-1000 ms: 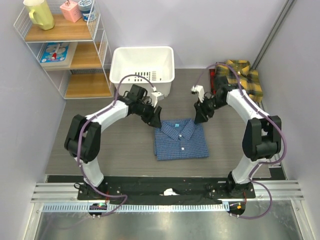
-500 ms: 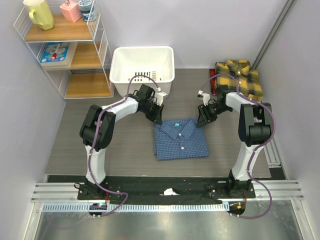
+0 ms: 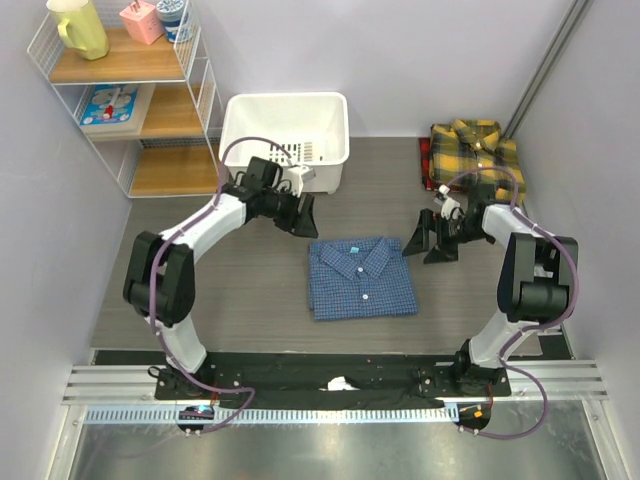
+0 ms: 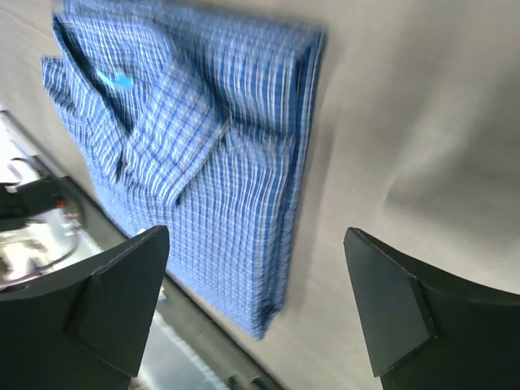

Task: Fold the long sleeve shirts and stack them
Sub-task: Fold the shirt

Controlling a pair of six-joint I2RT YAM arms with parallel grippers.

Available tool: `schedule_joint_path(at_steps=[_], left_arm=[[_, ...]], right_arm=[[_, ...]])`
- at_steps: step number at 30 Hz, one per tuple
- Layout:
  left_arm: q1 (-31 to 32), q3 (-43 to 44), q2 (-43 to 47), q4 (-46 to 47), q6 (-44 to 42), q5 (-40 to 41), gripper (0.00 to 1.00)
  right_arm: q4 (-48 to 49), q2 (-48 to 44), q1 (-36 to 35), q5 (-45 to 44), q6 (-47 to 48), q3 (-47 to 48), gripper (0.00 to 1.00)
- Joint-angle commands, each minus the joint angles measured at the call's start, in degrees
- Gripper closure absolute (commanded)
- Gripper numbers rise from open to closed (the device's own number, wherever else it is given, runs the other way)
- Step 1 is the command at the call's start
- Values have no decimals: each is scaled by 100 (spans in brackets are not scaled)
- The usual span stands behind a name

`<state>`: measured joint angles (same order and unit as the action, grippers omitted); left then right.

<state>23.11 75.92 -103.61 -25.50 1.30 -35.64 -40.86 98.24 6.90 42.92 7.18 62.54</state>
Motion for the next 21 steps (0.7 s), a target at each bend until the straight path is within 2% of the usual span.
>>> schedule_joint_path(at_steps=[1, 4, 5, 6, 8, 9, 11, 12, 17, 21], left_arm=[[603, 238, 623, -200, -716, -149, 41], [1676, 834, 500, -587, -1508, 994, 42], [1949, 924, 439, -588, -1597, 1693, 44], [2447, 1003, 291, -571, -1763, 1953, 45], [2881, 1179, 114, -474, -1931, 2288, 50], [3283, 1240, 35, -439, -1975, 2368, 53], [3611, 1311, -159, -308, -2002, 2342, 61], [3908, 1268, -185, -202, -2002, 2368, 62], [4613, 873, -449, 518, -2283, 2649, 59], [4676, 530, -616, 1055, -2275, 2746, 58]], right_arm=[[350, -331, 40, 314, -996, -619, 5], [693, -437, 276, 480, -1376, -953, 6], [859, -515, 356, 507, -1630, -1024, 6], [930, -533, 426, 551, -1736, -1147, 7], [992, -595, 672, 604, -2026, -1270, 8], [1010, -621, 751, 656, -2115, -1393, 8], [1019, -674, 988, 639, -2369, -1516, 10], [1019, -718, 1050, 639, -2457, -1639, 10], [1072, -797, 1445, 701, -2888, -2053, 9], [1238, -876, 1481, 736, -3178, -2377, 7]])
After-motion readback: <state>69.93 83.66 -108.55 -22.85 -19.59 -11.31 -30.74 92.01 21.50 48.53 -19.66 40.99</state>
